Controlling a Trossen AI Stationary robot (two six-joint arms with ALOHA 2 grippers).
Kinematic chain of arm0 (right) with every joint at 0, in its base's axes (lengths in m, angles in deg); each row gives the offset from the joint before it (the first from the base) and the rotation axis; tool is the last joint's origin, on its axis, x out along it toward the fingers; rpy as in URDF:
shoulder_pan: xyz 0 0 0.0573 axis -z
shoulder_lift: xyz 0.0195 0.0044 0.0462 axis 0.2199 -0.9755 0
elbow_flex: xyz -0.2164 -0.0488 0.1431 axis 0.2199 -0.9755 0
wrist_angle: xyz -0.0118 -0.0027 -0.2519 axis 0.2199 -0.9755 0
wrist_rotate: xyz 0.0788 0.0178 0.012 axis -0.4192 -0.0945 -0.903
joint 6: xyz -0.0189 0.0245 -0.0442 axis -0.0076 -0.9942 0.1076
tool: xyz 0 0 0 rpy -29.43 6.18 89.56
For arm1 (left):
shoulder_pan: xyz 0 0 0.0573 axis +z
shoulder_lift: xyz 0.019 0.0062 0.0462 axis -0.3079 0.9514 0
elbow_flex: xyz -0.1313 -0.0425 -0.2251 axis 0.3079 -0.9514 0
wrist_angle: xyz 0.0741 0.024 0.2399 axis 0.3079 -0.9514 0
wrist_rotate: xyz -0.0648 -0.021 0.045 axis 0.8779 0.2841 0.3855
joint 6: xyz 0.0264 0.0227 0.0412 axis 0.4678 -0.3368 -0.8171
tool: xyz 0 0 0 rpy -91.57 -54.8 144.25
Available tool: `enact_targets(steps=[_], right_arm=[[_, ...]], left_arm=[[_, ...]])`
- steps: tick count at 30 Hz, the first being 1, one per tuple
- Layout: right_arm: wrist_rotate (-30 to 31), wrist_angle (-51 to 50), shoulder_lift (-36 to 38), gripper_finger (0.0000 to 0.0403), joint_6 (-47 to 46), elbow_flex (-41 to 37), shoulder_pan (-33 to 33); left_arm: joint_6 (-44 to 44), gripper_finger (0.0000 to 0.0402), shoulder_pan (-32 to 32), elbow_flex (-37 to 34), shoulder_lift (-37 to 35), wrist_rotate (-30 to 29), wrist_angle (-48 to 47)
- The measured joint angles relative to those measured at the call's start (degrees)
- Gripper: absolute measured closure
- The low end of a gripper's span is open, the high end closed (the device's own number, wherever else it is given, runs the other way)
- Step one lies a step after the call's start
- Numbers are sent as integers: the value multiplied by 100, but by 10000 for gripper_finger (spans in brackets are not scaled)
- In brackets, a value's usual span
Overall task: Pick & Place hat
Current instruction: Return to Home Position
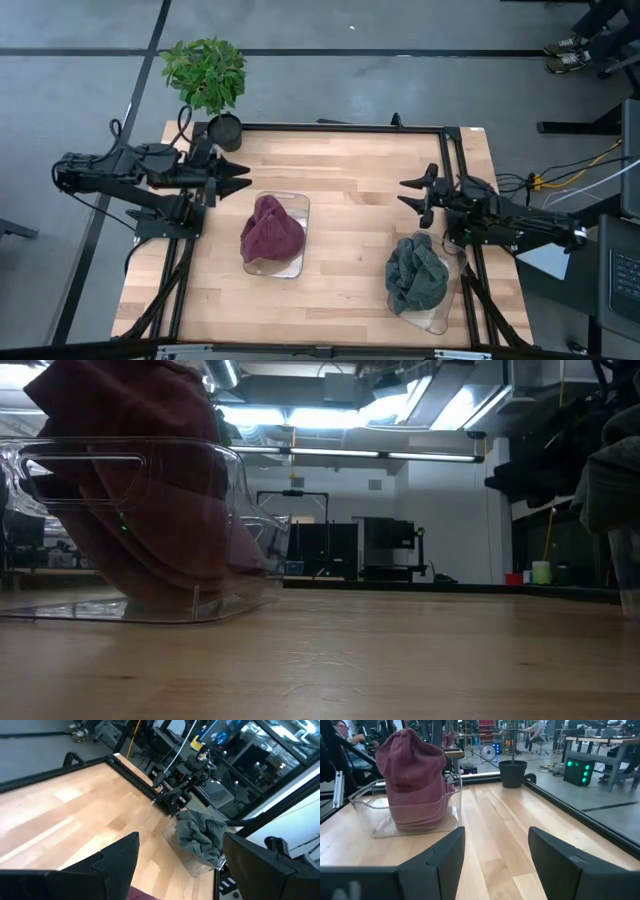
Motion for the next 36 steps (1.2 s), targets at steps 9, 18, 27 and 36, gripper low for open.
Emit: enact_targets(steps=[9, 18, 27, 36], right_arm=[[2, 0, -75, 188, 20, 0, 9], [2, 0, -75, 188, 6, 0, 9], [2, 2, -75, 188, 6, 0, 7], [2, 4, -75, 188, 6, 2, 5]], left_arm=[[-324, 123, -6, -947, -519, -219, 549], [-1163, 123, -13, -3562, -1767, 104, 2924], [-2338, 123, -11, -5172, -3669, 486, 3922], [-3109, 123, 7, -5578, -3866, 1073, 3834]])
